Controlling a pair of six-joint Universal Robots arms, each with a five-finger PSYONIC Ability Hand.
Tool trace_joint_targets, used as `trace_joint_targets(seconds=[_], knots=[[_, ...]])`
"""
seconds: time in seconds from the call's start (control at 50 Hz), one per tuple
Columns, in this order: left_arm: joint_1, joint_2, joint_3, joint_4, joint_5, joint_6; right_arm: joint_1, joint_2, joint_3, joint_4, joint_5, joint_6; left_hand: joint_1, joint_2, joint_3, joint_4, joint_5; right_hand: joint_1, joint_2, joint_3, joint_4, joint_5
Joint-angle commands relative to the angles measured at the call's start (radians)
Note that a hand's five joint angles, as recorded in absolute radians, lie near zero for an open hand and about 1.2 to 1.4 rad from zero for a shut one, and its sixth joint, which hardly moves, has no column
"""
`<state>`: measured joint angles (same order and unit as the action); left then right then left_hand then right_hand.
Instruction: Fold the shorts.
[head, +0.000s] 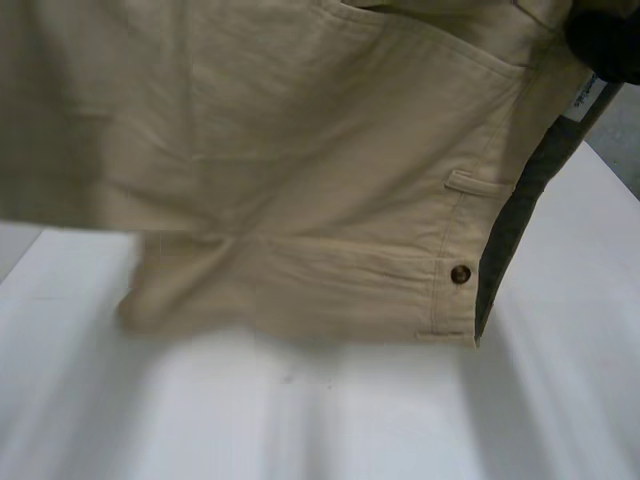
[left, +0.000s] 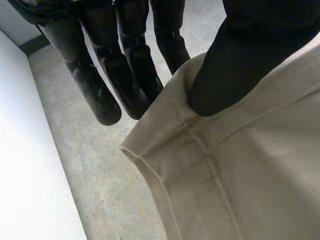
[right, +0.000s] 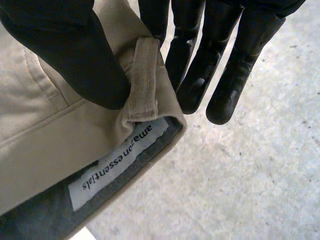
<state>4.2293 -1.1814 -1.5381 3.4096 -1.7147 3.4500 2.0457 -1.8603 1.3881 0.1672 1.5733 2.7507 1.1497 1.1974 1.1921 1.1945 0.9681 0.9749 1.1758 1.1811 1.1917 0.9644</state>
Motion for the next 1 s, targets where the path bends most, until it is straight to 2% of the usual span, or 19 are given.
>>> trace_joint_targets(seconds=[0.02, 0.14, 0.28, 0.3, 0.32, 0.36, 0.44, 0.46, 0.5, 0.54, 0.56, 0.58, 0.6, 0.62, 0.64, 0.68, 0.74, 0.92, 1.0], knots=[[-0.008, -0.093, -0.042, -0.03, 0.001, 0.001, -0.078, 0.027, 0.02, 0.067, -0.091, -0.039, 0.247, 0.199, 0.204, 0.202, 0.254, 0.421, 0.22, 0.215, 0.205, 0.257], [-0.003, -0.299, -0.057, -0.024, 0.007, 0.003, -0.128, 0.199, 0.045, 0.064, -0.153, -0.036, 0.247, 0.199, 0.204, 0.202, 0.254, 0.421, 0.22, 0.215, 0.205, 0.257], [0.008, -0.605, 0.067, 0.055, 0.004, 0.015, -0.119, 0.484, -0.046, -0.03, -0.15, -0.043, 0.247, 0.199, 0.204, 0.202, 0.254, 0.421, 0.22, 0.215, 0.205, 0.257], [0.008, -0.644, 0.096, 0.069, 0.003, 0.015, -0.119, 0.484, -0.046, -0.031, -0.15, -0.043, 0.247, 0.199, 0.204, 0.202, 0.254, 0.421, 0.22, 0.215, 0.205, 0.257], [0.008, -0.715, 0.158, 0.086, 0.001, 0.02, -0.119, 0.533, -0.072, -0.058, -0.147, -0.043, 0.247, 0.199, 0.204, 0.202, 0.254, 0.421, 0.22, 0.215, 0.205, 0.257], [0.008, -0.759, 0.205, 0.095, -0.002, 0.028, -0.119, 0.651, -0.145, -0.141, -0.125, -0.043, 0.247, 0.199, 0.204, 0.202, 0.254, 0.421, 0.22, 0.215, 0.205, 0.257], [0.015, -0.964, 0.436, 0.123, -0.008, 0.096, -0.116, 0.768, -0.241, -0.276, -0.076, -0.043, 0.247, 0.199, 0.204, 0.202, 0.254, 0.421, 0.22, 0.215, 0.205, 0.257], [0.017, -1.003, 0.481, 0.132, -0.008, 0.113, -0.11, 0.838, -0.3, -0.385, -0.038, -0.045, 0.247, 0.199, 0.204, 0.202, 0.254, 0.421, 0.22, 0.215, 0.205, 0.257], [0.028, -1.129, 0.633, 0.207, -0.02, 0.181, -0.108, 0.863, -0.317, -0.432, -0.024, -0.046, 0.247, 0.199, 0.204, 0.202, 0.254, 0.421, 0.22, 0.215, 0.205, 0.257], [0.026, -1.188, 0.7, 0.285, -0.016, 0.21, -0.107, 0.938, -0.356, -0.587, -0.016, -0.06, 0.247, 0.199, 0.204, 0.202, 0.254, 0.421, 0.22, 0.215, 0.205, 0.257], [0.024, -1.214, 0.713, 0.35, -0.004, 0.21, -0.108, 0.972, -0.374, -0.636, -0.007, -0.069, -0.032, -0.08, -0.074, -0.077, -0.025, 0.19, -0.011, -0.016, -0.027, 0.026], [0.024, -1.215, 0.713, 0.35, -0.003, 0.21, -0.107, 0.987, -0.38, -0.653, -0.004, -0.075, -0.035, -0.083, -0.077, -0.08, -0.028, -0.202, -0.403, -0.408, -0.419, -0.366], [0.021, -1.225, 0.711, 0.384, 0.007, 0.209, -0.107, 1.001, -0.386, -0.657, -0.001, -0.081, -0.328, -0.376, -0.371, -0.373, -0.321, -0.621, -0.822, -0.828, -0.838, -0.785], [0.017, -1.238, 0.705, 0.449, 0.03, 0.207, -0.105, 1.023, -0.396, -0.647, -0.001, -0.103, -0.782, -0.83, -0.824, -0.827, -0.775, -0.8, -1.001, -1.007, -1.017, -0.964], [0.014, -1.241, 0.699, 0.479, 0.047, 0.206, -0.104, 1.03, -0.399, -0.638, -0.002, -0.114, -0.909, -0.956, -0.951, -0.953, -0.901, -0.8, -1.001, -1.007, -1.017, -0.964], [0.014, -1.242, 0.681, 0.526, 0.078, 0.206, -0.095, 1.038, -0.4, -0.599, -0.007, -0.144, -0.975, -1.023, -1.018, -1.02, -0.968, -0.8, -1.001, -1.007, -1.017, -0.964], [0.011, -1.233, 0.609, 0.573, 0.128, 0.202, -0.081, 1.029, -0.393, -0.565, -0.006, -0.152, -0.975, -1.023, -1.018, -1.02, -0.968, -0.8, -1.001, -1.007, -1.017, -0.964], [0.004, -1.083, 0.446, 0.544, 0.09, 0.173, -0.087, 0.844, -0.249, -0.477, -0.001, -0.146, -0.963, -1.01, -1.005, -1.008, -0.956, -0.8, -1.001, -1.007, -1.017, -0.964], [0.006, -0.966, 0.327, 0.47, 0.067, 0.114, -0.085, 0.756, -0.178, -0.384, -0.009, -0.144, -0.954, -1.002, -0.996, -0.999, -0.947, -0.8, -1.001, -1.007, -1.017, -0.964]])
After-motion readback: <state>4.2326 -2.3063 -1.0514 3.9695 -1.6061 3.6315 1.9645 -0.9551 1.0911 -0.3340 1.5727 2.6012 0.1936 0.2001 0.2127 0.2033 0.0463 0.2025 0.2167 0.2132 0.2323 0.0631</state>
